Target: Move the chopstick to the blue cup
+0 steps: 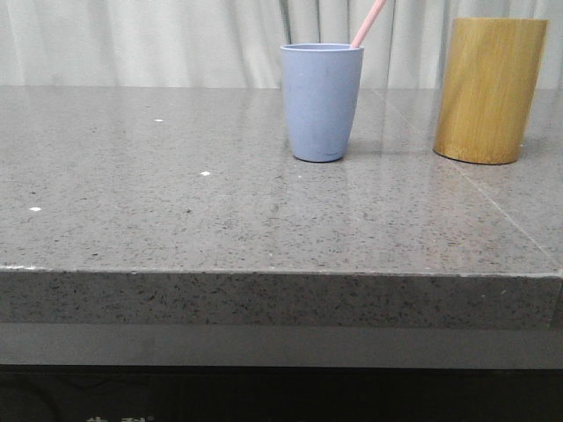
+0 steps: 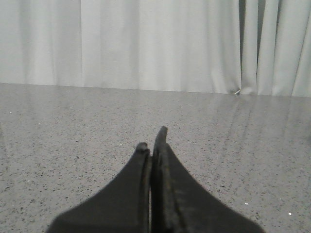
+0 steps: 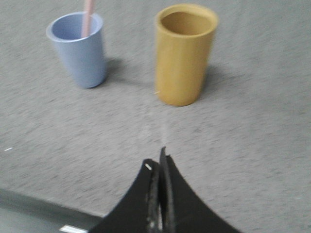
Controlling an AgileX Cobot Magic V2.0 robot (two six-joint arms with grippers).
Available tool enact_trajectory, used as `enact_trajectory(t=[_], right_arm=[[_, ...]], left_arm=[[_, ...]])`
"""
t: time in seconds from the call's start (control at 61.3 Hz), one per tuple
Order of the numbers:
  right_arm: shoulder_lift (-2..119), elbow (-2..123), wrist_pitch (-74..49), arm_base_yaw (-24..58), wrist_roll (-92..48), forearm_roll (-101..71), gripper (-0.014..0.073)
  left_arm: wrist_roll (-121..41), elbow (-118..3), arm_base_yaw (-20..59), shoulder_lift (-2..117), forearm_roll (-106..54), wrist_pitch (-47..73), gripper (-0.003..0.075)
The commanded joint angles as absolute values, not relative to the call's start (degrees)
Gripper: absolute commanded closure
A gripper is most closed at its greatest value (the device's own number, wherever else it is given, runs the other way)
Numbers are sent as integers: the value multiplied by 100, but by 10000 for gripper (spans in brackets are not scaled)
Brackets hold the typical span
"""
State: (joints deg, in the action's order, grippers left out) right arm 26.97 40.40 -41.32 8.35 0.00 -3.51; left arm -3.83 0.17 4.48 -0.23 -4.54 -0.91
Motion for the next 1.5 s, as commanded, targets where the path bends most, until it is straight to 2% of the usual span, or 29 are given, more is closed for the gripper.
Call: enact_trajectory(t=[0.0,0.261,0.571,1.485], right_arm=[[2206,3470,-2994,573,-317,-274,661],[616,1175,-834,84,-329,-422,661],[-175,-92,108,-158,-324,-433,662],[-175,-127,86,-222,-318,-657,662]], left_arm=[[-338,98,448,-151,-493,-526,739],[-338,98,448,-151,-493,-526,739],[-338,98,448,-151,-493,-526,739],[-338,98,448,-151,-493,-526,739]])
